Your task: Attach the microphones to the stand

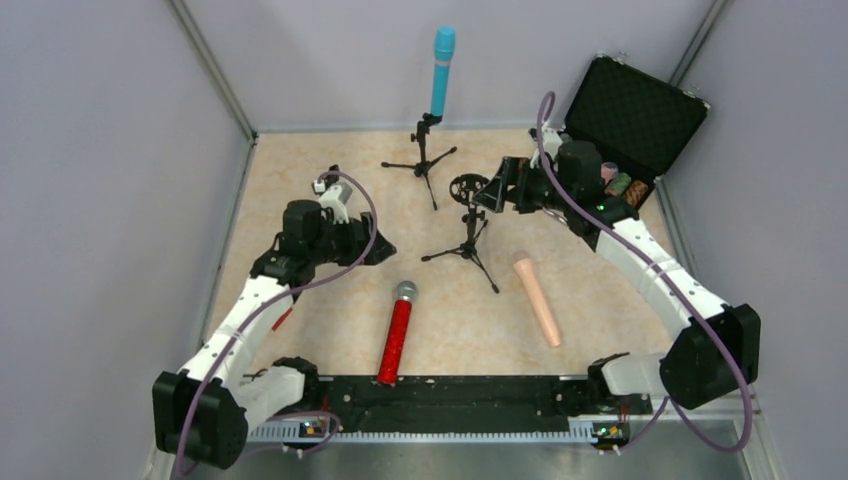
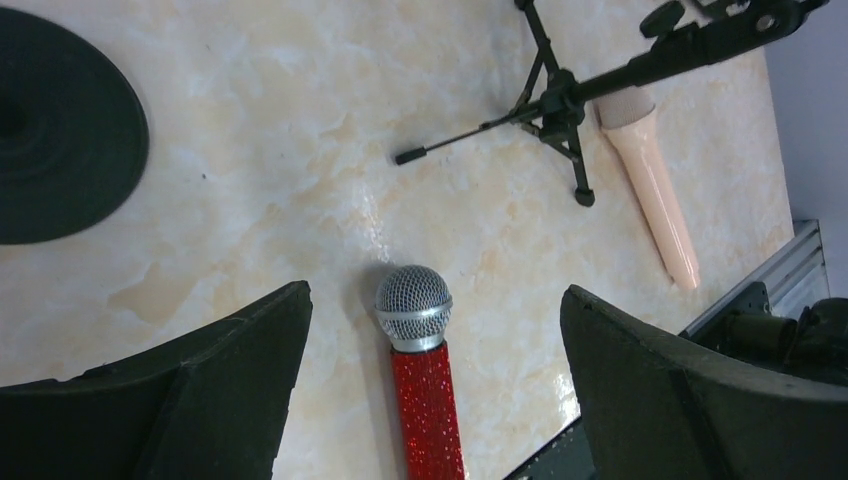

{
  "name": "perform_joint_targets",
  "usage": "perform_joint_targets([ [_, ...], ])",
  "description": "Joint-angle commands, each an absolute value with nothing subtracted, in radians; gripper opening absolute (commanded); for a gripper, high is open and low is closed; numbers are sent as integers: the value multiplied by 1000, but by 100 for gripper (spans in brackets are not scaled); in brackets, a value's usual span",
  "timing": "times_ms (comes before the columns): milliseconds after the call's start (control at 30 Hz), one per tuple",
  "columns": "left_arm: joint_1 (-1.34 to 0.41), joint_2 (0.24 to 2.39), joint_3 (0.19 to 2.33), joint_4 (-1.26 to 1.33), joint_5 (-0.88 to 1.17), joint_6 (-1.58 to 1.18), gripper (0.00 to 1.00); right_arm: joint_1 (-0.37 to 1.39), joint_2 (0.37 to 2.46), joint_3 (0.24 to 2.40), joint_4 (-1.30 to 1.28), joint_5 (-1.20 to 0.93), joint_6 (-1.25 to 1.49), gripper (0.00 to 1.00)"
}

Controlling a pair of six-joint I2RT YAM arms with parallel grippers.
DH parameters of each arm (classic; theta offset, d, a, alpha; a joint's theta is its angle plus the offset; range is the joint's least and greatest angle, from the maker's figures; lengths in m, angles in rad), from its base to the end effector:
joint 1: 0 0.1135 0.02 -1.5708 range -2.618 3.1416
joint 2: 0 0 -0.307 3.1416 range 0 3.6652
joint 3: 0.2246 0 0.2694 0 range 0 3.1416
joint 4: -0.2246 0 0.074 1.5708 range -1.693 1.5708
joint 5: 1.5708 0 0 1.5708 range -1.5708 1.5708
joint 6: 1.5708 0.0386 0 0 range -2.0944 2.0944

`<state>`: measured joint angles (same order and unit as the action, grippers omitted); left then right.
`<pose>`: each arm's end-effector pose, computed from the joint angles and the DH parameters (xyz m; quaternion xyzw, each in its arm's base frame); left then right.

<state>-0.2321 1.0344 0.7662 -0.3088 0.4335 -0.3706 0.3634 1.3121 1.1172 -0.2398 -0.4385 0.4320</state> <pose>0.2139 -0.0672 0.3062 0.0429 0.8635 -0.3187 0.3885 0.2835 0.1254 0.3724 -0.0887 0.8263 0.3724 0.4131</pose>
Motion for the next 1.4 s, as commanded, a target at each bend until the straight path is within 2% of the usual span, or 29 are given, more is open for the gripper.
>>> perform_joint_targets([
  [0,-266,1031,741,-356,451,-385,99,357,1291,1110,-185,-476,450,98],
  [567,-515,1105,702,-545,320,-517,99,353,1297,1084,-180,-486,462,98],
  [1067,-786,1064,638,-708,29,-724,99,344,1293,1065,-188,-500,462,97],
  [1367,-906,1071,599,-713,-41,-843,97,344,1293,1048,-183,-500,463,97],
])
